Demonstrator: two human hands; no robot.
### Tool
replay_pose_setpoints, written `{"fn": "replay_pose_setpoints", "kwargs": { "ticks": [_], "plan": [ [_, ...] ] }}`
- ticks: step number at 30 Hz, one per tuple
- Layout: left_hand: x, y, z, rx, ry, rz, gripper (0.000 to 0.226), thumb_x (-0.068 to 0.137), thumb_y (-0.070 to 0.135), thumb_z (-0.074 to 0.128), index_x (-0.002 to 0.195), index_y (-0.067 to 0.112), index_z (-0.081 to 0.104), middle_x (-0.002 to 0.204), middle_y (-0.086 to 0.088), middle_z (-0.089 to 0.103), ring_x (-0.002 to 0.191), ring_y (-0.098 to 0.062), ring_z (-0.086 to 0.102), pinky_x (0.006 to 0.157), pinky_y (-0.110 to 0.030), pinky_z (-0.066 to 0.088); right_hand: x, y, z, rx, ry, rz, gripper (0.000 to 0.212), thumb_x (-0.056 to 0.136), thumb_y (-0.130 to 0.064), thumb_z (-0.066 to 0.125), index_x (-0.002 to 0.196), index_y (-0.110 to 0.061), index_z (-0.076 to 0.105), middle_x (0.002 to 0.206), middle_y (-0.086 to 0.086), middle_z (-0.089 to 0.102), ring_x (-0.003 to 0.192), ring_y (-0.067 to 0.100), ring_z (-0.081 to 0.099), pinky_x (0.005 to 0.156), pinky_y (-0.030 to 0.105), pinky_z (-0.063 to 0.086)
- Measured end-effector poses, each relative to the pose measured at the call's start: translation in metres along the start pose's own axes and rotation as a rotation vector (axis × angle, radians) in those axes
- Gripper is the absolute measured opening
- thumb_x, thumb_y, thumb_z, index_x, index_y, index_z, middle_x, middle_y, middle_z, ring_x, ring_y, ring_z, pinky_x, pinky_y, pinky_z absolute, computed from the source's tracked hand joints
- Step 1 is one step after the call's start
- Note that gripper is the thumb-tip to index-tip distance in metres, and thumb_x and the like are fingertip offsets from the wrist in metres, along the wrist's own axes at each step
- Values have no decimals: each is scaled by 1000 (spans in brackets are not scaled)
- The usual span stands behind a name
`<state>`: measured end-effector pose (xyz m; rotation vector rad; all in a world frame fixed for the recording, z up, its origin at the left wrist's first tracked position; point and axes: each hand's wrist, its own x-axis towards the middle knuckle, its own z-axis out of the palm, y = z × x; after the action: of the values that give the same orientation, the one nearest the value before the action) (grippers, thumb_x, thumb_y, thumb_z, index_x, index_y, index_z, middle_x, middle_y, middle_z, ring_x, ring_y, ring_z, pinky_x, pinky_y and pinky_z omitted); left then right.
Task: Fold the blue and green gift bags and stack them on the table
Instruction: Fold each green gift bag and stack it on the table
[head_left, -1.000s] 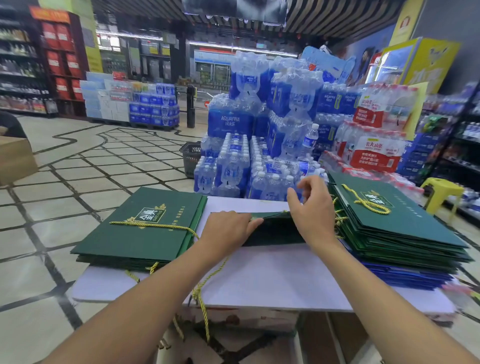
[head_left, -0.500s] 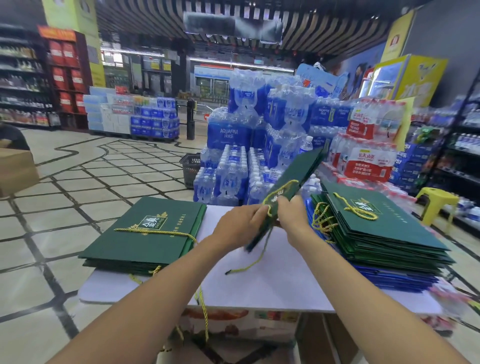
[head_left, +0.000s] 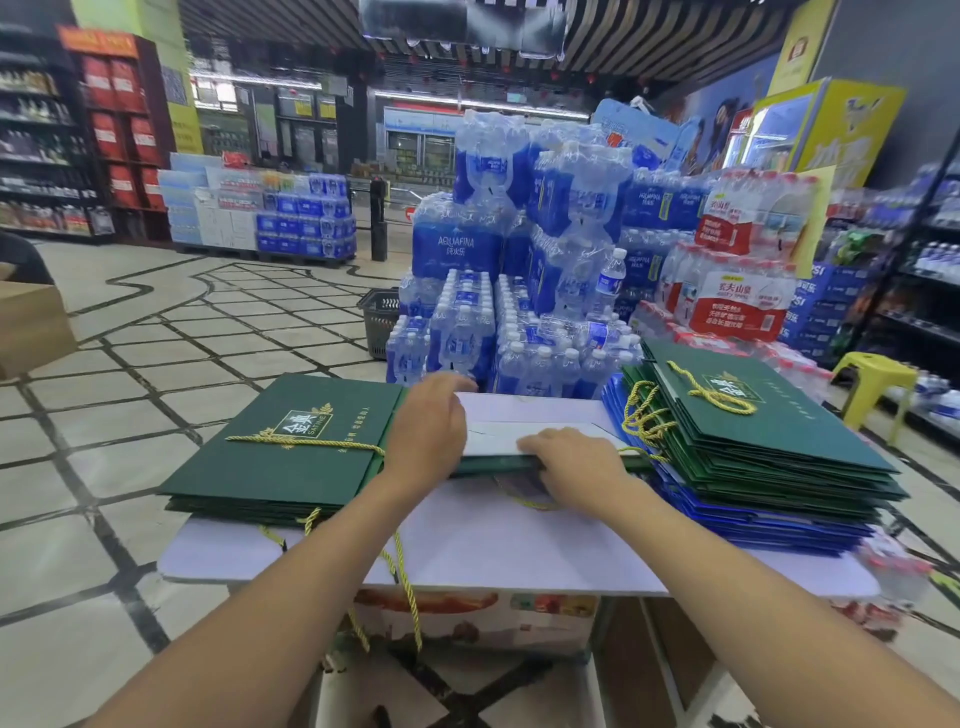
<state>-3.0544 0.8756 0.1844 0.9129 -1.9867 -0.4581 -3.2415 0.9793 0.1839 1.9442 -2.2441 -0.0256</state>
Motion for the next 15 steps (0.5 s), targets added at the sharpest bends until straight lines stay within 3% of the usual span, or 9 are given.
{"fn": "replay_pose_setpoints", "kwargs": {
  "ticks": [2, 4, 5, 8, 12, 13, 15],
  "plan": [
    [-15, -9, 8, 124, -277, 90, 29, 107, 27, 46, 129, 26, 64, 136, 6, 61, 128, -16, 52, 106, -35, 42, -4, -1, 5, 168, -152, -66, 47, 94, -49, 63, 137, -35, 53, 142, -5, 55, 133, 23, 50, 101, 40, 45],
    [-28, -19, 14, 277, -506, 161, 39, 105, 45, 48, 139, 28, 59, 145, 8, 55, 136, -13, 46, 110, -33, 37, -9, 4, 0, 334, -257, -83, 60, 95, -46, 66, 149, -27, 49, 151, -5, 50, 139, 18, 45, 110, 32, 36],
    [-33, -24, 16, 341, -565, 178, 46, 103, 52, 48, 142, 28, 56, 147, 8, 53, 136, -14, 46, 110, -33, 36, -10, 9, -3, 361, -224, -64, 55, 97, -43, 64, 147, -26, 51, 149, -3, 53, 137, 18, 48, 110, 31, 36],
    [-42, -33, 20, 403, -588, 220, 55, 101, 58, 50, 148, 28, 49, 150, 7, 48, 135, -15, 44, 113, -35, 30, -10, 35, -22, 338, -74, 49, 29, 101, -28, 55, 129, -27, 64, 121, -3, 68, 109, 16, 64, 95, 32, 51],
    [-48, -40, 26, 390, -541, 224, 59, 102, 60, 46, 152, 29, 45, 157, 8, 42, 144, -14, 35, 124, -41, 17, -16, 63, -44, 372, -121, 174, 28, 101, -9, 50, 121, -24, 63, 96, -3, 69, 68, 4, 71, 60, 24, 55],
    [-49, -41, 28, 382, -523, 221, 59, 101, 60, 47, 151, 29, 46, 157, 9, 42, 144, -14, 35, 125, -41, 16, -17, 65, -45, 338, -158, 194, 32, 100, -4, 50, 125, -21, 61, 97, -1, 70, 66, 4, 70, 59, 24, 56],
    [-50, -43, 30, 355, -495, 204, 60, 99, 60, 49, 150, 30, 48, 157, 9, 43, 146, -13, 34, 126, -43, 14, -16, 64, -40, 175, -247, 181, 50, 94, 4, 55, 141, -15, 53, 112, 5, 71, 85, 14, 72, 71, 31, 60]
  ]
}}
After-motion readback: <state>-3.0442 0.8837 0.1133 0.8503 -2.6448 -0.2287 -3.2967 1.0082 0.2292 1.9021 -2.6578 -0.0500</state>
